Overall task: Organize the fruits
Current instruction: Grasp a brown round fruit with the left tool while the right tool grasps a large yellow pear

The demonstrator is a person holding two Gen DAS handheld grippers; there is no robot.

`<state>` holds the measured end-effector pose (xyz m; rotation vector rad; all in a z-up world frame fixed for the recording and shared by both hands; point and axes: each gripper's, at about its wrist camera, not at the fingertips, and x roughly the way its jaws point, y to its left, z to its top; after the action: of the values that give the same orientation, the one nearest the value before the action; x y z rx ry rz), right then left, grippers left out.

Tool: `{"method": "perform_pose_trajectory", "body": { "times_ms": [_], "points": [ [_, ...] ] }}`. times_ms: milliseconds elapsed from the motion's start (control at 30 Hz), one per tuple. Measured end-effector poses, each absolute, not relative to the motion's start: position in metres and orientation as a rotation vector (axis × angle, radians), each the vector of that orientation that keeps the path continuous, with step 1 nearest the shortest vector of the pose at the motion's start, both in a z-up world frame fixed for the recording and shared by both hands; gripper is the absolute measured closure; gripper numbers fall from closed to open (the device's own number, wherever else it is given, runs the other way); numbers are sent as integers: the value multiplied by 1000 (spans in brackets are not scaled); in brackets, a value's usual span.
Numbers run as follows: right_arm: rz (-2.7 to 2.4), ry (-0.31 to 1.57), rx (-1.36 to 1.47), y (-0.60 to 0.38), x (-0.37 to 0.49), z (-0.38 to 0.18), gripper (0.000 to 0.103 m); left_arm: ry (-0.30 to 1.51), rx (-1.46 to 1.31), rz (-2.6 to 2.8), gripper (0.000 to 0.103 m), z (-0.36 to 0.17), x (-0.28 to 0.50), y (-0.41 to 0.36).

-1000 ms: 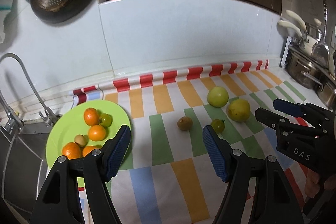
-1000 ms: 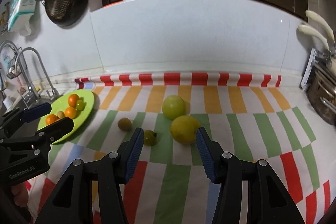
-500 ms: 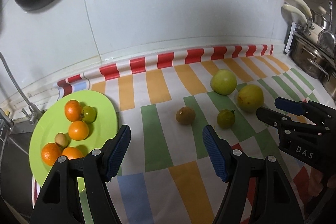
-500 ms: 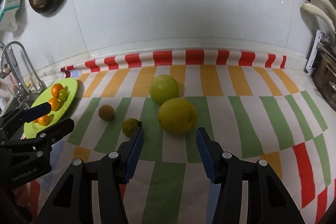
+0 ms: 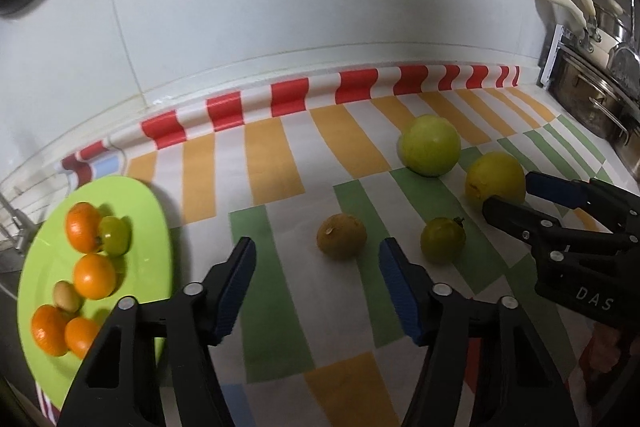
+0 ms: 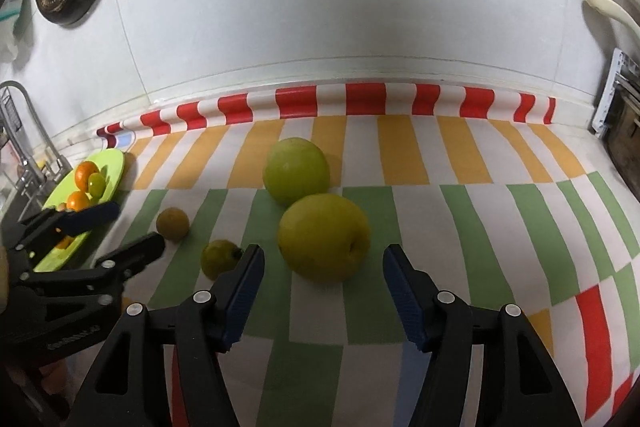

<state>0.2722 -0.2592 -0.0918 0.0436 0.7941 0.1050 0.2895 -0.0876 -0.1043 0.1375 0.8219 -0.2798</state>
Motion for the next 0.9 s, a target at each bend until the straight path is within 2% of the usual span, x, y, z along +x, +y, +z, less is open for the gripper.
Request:
{"method": "perform_pose_trajectory", "body": {
  "times_ms": [233, 467, 533, 600, 900],
  "points": [
    [122, 814, 65, -260, 283, -97, 41, 846, 130, -311, 52, -110, 302, -96],
    [130, 843, 85, -262, 289, -101, 41, 868, 124, -330, 67, -115, 307, -100],
    [130, 842, 85, -262, 289, -101, 45, 870, 125, -329, 72, -115, 307, -100],
    [124, 838, 83, -262, 289, -100, 50, 870, 124, -332, 73, -116, 307, -101],
    [121, 819, 55, -261, 286, -98, 50, 859, 130, -329, 73, -113, 303, -100]
  ]
}}
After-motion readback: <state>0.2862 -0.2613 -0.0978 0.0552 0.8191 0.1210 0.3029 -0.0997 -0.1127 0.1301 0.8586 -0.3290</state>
